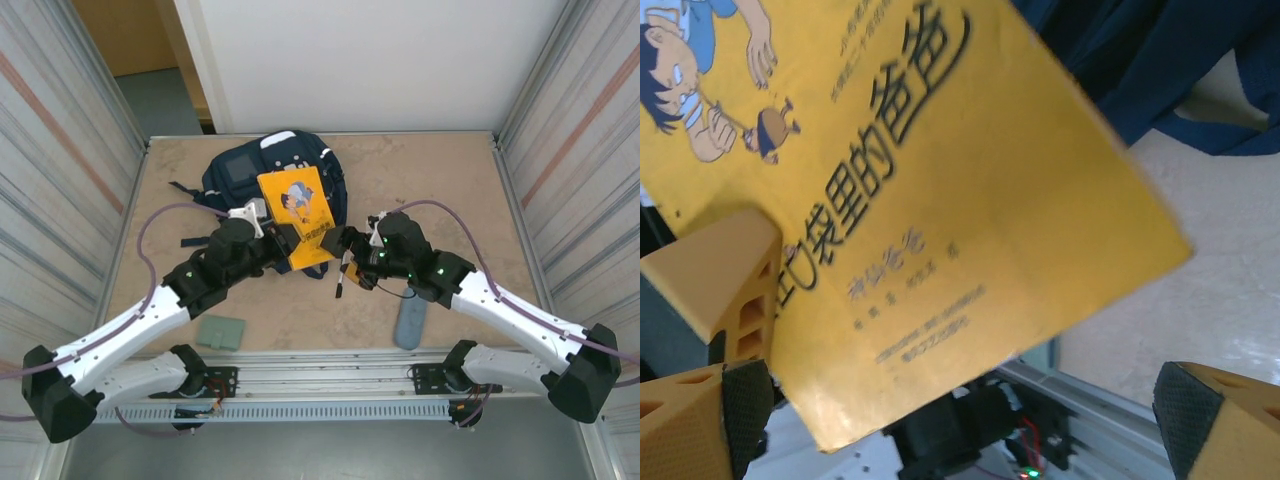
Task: Pack the student bag
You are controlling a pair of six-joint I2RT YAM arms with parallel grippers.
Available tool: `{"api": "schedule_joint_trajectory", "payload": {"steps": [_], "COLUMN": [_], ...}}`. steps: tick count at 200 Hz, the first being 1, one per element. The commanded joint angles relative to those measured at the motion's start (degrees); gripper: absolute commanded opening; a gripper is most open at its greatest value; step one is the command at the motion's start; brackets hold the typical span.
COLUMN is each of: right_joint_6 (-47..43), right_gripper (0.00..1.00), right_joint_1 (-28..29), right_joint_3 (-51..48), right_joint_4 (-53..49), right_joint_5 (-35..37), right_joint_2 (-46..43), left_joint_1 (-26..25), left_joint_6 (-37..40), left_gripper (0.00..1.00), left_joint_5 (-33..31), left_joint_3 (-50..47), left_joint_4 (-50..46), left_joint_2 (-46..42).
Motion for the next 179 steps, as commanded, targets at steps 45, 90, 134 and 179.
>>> {"api": "schedule_joint_trajectory", "payload": {"steps": [45,90,134,179], "right_joint_6": [18.57,22.17,18.48,17.17], "right_gripper": [0.93,0.77,0.60,0.54], "right_joint_1": [1.38,4.23,5.48,4.66], "right_joint_3": [-3.12,-3.64,-3.97,-4.85], "right_joint_4": [15.99,19.59,19.94,22.42], "right_joint_5": [10.53,19.82,27.82,28.44], "right_joint_2": [0.67,-1.45,-7.61,-7.70], "left_joint_1": [-0.65,-1.19,-1.46,-1.55], "left_joint_6": [-13.16,-18.53,-17.04,-21.11], "left_gripper": [0.00,0.00,0.07,0.08], "left_joint_5": [-1.81,-0.51,2.49,6.34], "left_joint_3": [-0.33,-1.59,-2.06,-5.95], "left_joint_4": [16.83,18.30,14.72,19.47], "left_joint_2": [2.92,2.78,1.53,2.39]}}
